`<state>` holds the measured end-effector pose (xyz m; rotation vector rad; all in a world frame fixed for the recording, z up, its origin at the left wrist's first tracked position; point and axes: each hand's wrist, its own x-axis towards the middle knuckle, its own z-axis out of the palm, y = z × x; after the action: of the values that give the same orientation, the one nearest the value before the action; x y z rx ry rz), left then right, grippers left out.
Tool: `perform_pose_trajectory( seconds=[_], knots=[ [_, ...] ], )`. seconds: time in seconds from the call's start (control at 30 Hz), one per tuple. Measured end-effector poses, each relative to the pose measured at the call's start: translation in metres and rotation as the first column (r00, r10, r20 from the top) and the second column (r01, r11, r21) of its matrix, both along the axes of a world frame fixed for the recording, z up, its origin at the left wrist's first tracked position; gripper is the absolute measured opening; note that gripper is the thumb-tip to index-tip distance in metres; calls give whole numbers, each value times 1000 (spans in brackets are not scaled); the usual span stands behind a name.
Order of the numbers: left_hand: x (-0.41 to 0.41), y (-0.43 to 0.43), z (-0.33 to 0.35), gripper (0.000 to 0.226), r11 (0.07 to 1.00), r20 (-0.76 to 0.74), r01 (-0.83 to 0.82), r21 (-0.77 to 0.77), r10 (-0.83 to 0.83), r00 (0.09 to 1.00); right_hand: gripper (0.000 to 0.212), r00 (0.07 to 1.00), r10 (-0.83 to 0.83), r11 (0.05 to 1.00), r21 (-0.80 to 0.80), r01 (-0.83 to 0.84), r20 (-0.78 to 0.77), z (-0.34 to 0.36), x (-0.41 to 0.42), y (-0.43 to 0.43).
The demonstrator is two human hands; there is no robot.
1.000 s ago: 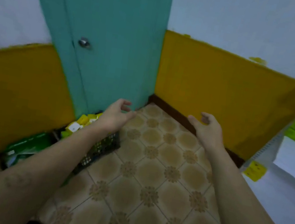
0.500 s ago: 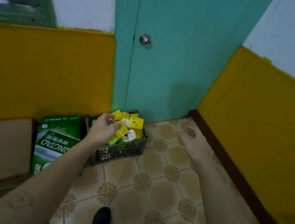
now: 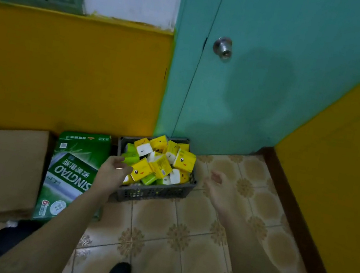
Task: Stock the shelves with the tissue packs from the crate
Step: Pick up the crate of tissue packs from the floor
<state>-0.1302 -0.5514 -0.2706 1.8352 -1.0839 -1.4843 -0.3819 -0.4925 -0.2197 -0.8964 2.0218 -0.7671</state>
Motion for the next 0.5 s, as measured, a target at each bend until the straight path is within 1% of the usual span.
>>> perform_pose_trajectory(
  seconds=[0.13,0.3,0.33,0.4,0.43,0.5],
  knots=[
    [-8,-25,-21,43,997,69,-67,48,63,996,42,999,1,1000,24,-1,37,-24,-32,-43],
    [-40,-55,-49,46,977,155,-163,141,141,978,35,994,52,993,96,-62,98,-64,-79,-106],
    [-51,-63,-54,46,965,156,-198,174,172,973,34,991,68,991,107,-80,113,-74,-92,-123],
    [-68,-82,-63,47,933,150,-280,227,250,956,38,984,91,983,146,-114,156,-91,-112,-154],
    [-72,-90,-67,47,923,157,-297,243,265,951,40,981,90,979,165,-119,174,-95,-117,-164],
    [-82,-110,-81,47,909,188,-300,290,253,949,37,976,90,972,196,-129,199,-110,-133,-188]
  ],
)
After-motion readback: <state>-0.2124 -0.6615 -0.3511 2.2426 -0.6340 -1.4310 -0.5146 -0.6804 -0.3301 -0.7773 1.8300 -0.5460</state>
